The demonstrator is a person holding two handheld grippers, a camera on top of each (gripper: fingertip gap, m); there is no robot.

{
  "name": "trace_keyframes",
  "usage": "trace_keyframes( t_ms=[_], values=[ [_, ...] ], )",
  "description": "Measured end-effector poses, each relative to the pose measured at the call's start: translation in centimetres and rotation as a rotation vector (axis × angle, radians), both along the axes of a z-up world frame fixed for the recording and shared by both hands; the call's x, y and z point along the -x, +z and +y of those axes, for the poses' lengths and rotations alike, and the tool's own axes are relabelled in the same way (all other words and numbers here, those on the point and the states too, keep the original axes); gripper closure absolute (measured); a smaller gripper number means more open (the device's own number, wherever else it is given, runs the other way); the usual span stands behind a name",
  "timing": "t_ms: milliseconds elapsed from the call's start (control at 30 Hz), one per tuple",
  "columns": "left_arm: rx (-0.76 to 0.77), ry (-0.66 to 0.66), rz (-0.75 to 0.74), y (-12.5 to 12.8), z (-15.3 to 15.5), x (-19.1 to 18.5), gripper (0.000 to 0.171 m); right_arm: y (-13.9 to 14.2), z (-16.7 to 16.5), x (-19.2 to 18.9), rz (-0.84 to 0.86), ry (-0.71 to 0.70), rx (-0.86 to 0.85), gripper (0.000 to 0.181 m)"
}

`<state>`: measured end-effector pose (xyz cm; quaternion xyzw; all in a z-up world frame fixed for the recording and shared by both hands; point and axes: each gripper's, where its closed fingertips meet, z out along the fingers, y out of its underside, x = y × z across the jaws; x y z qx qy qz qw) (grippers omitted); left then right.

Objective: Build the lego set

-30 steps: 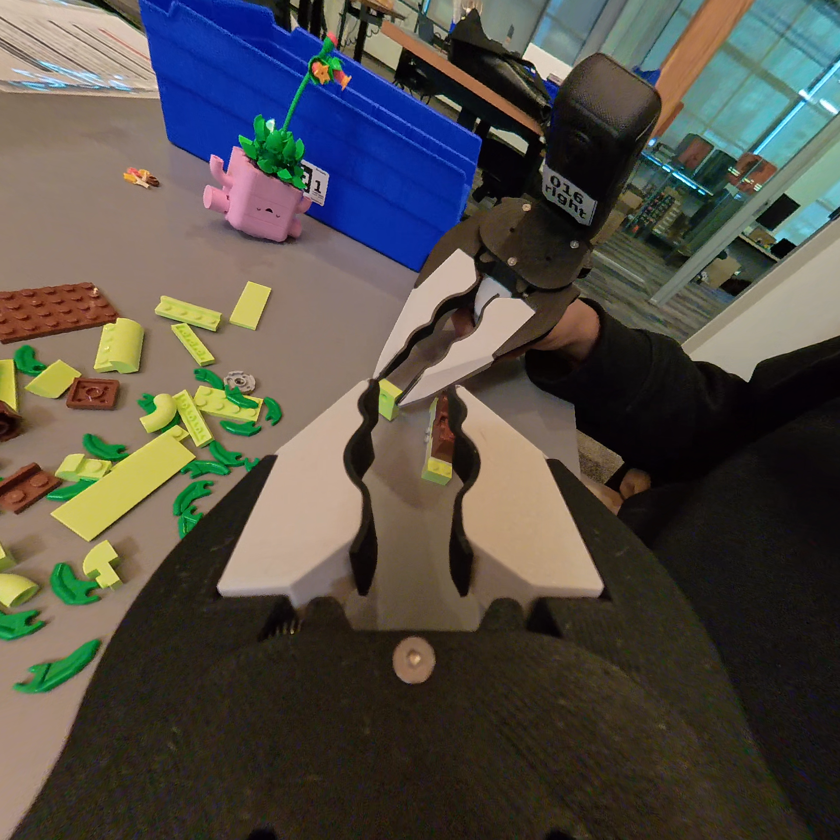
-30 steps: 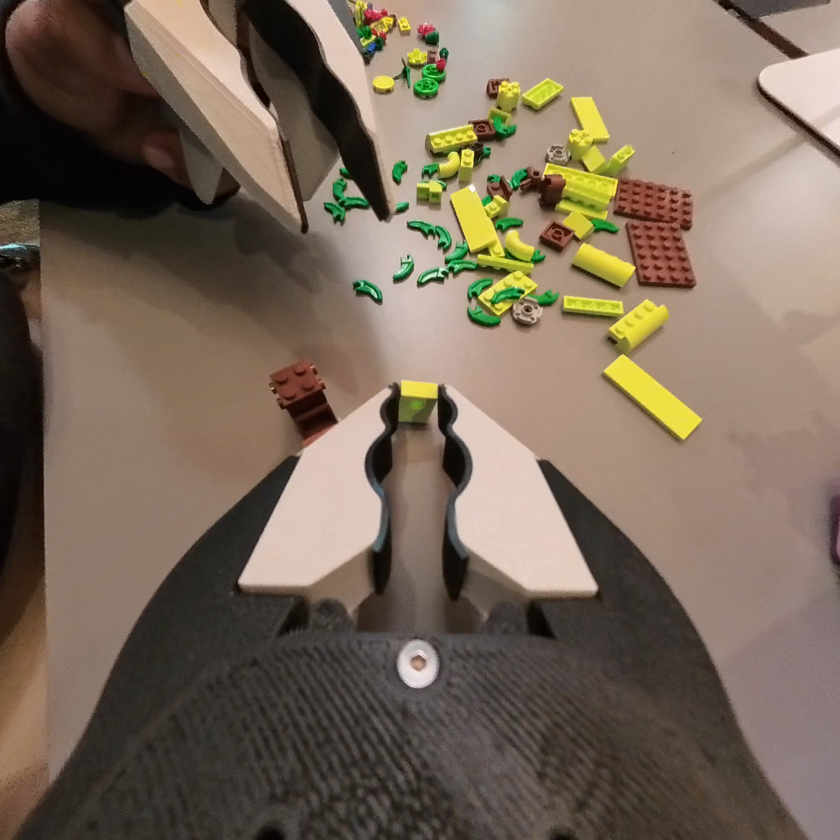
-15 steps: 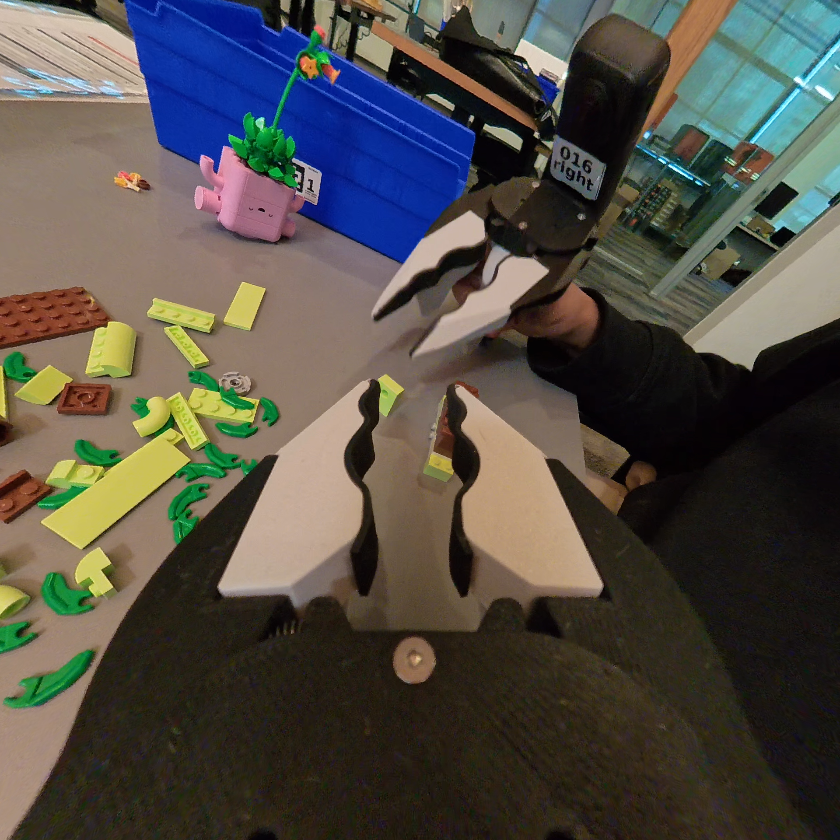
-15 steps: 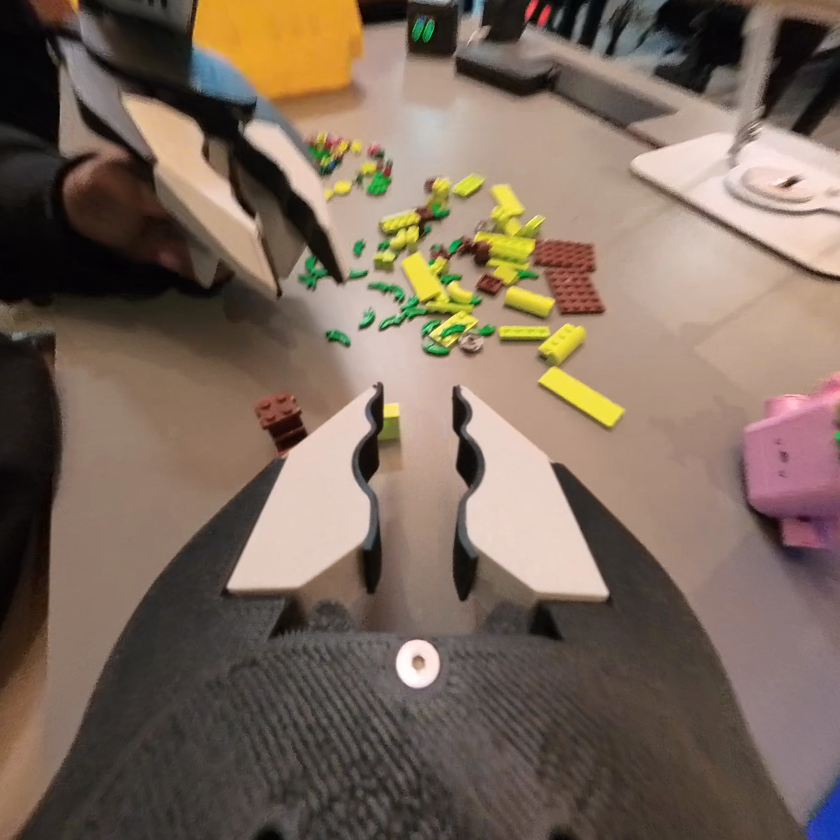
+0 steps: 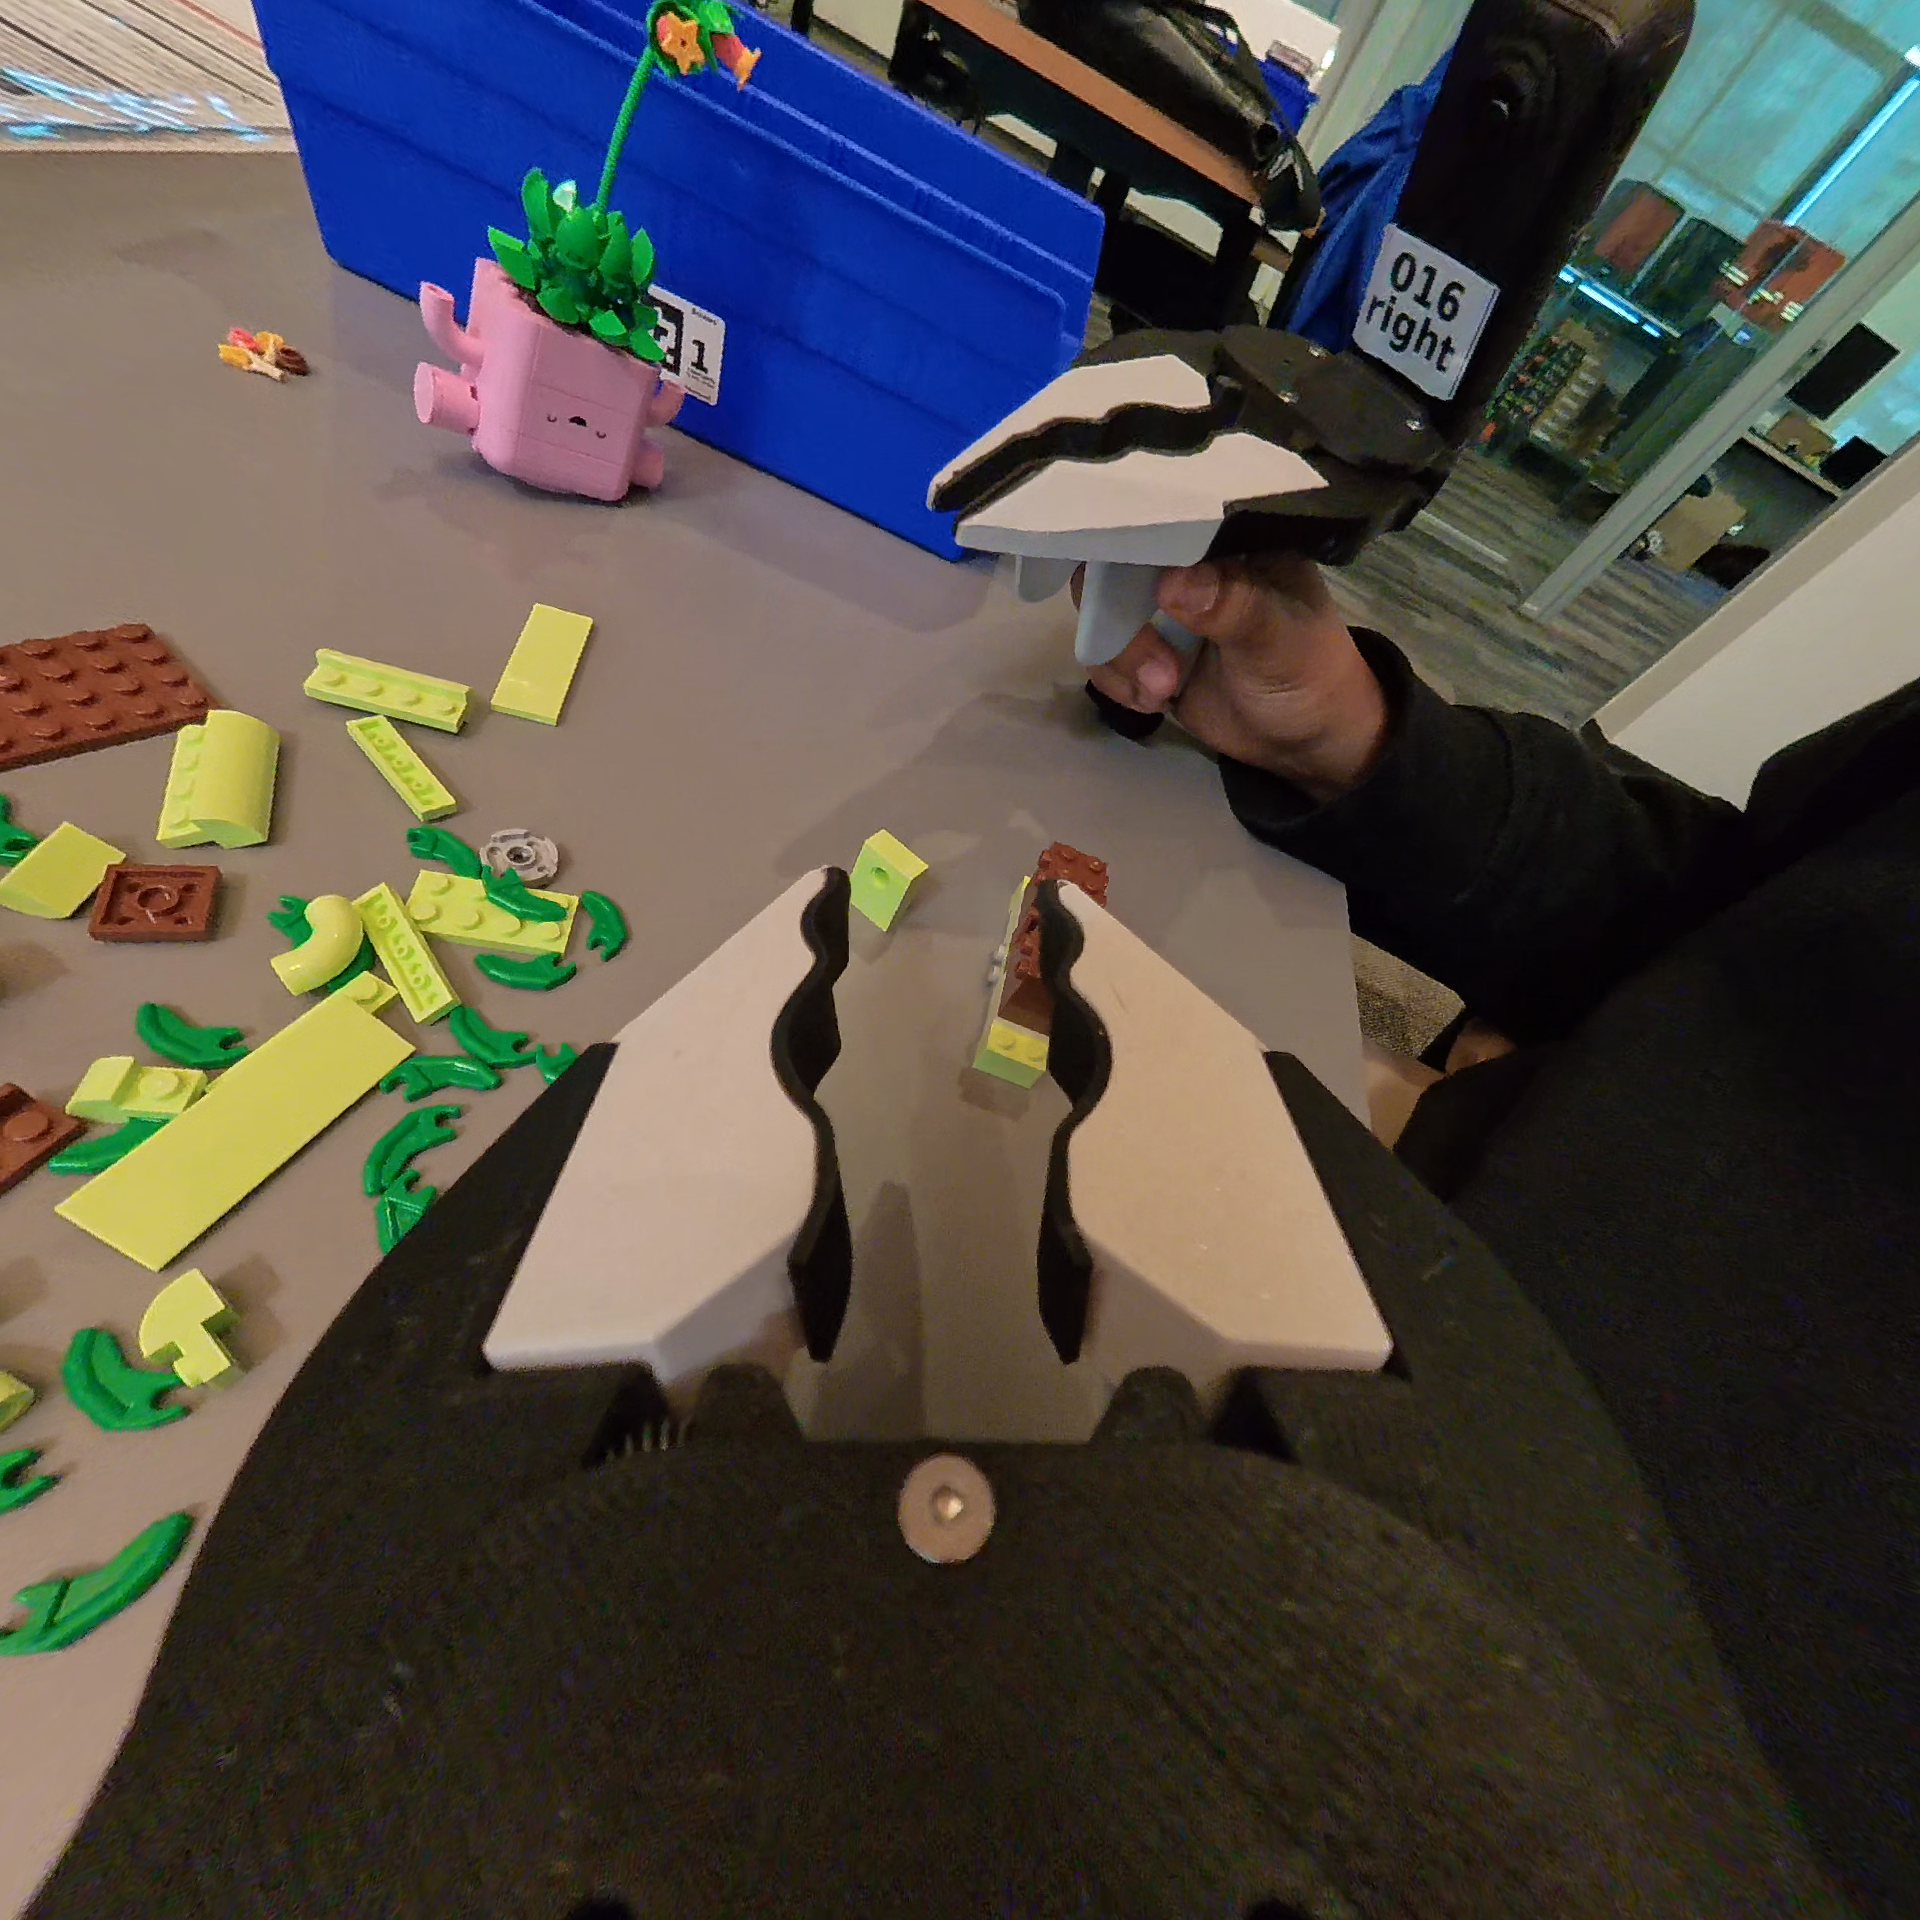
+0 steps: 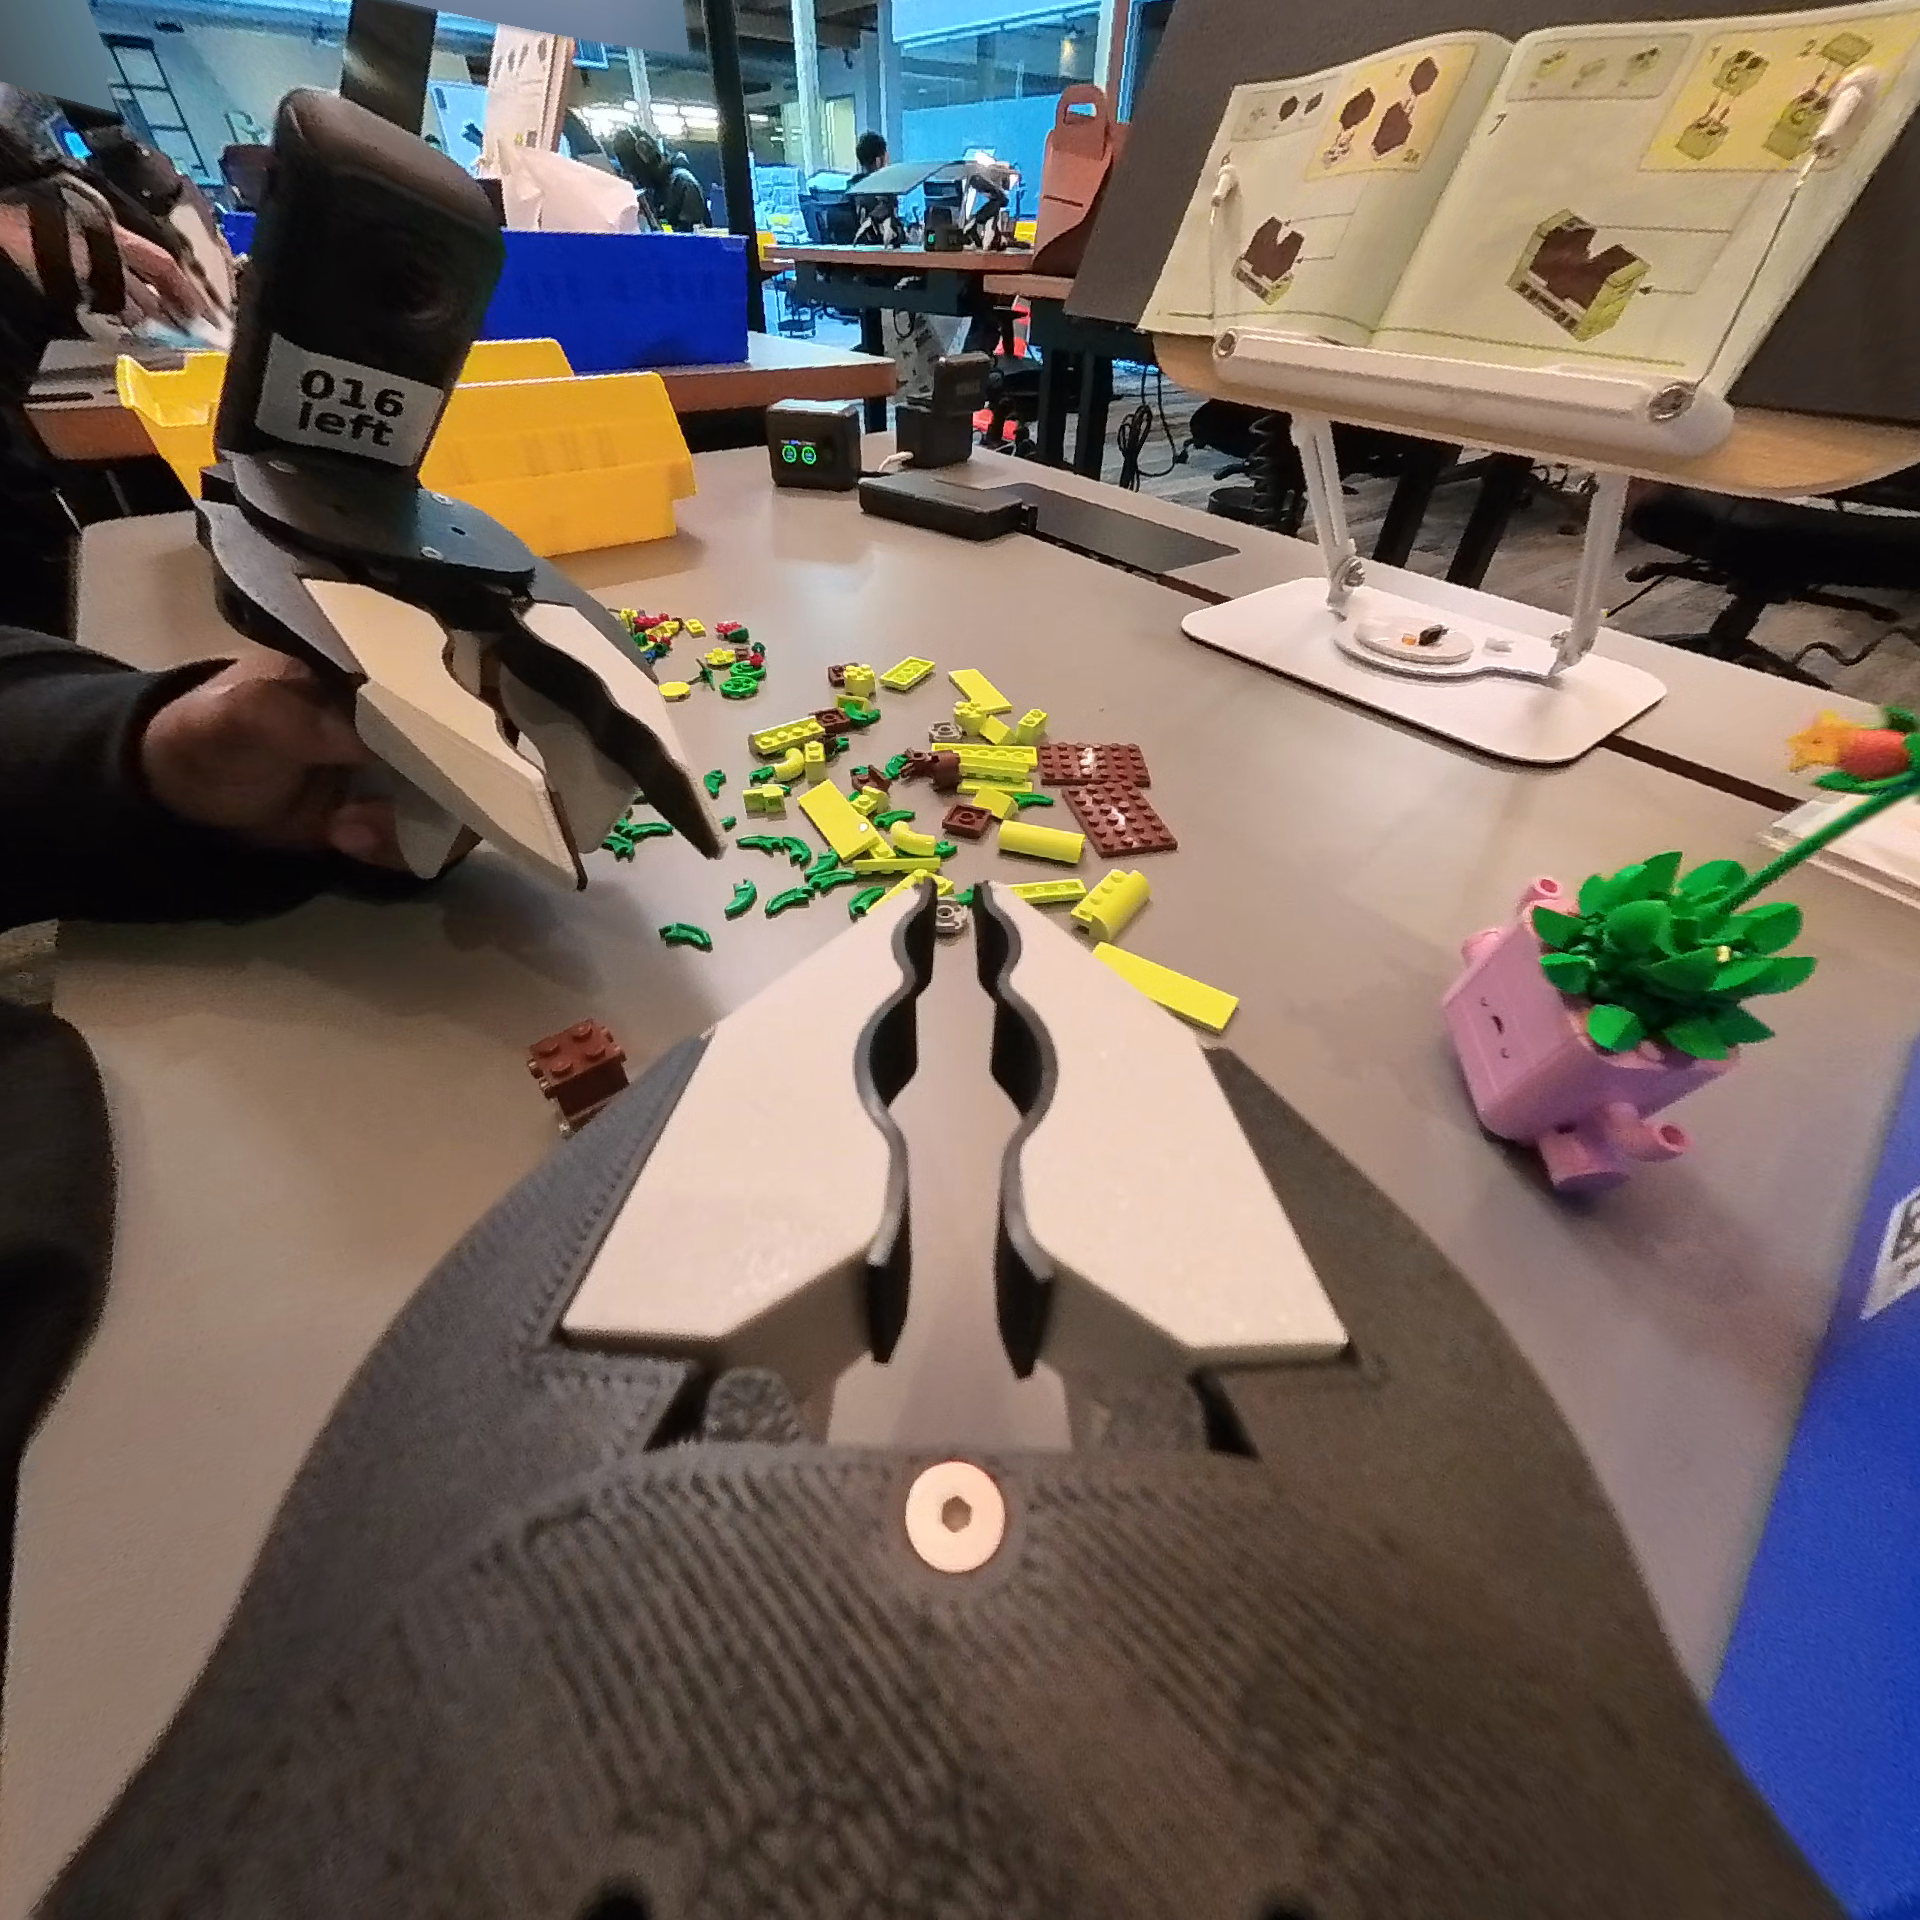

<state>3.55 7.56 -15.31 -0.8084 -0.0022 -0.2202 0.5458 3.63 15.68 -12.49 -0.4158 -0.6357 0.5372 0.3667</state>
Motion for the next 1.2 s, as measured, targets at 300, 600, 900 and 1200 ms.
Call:
trace_keyframes(
  t_ms=[300,600,900,1200],
  values=[
    [0.015,0.004,0.034,-0.3,0.1,-0.1,0.137,-0.5,-0.2,0.3,-0.036,0.009,-0.011,0.174],
    [0.116,0.132,0.102,-1.9,0.7,1.4,0.157,-1.3,-0.5,0.6,-0.073,0.003,-0.059,0.172],
    [0.166,0.190,0.255,-2.7,0.9,1.7,0.170,-1.8,-0.9,0.7,-0.092,0.009,-0.104,0.171],
    [0.175,0.211,0.337,-2.9,0.9,1.7,0.171,-2.1,-1.3,0.7,-0.093,0.008,-0.156,0.172]
  ],
)
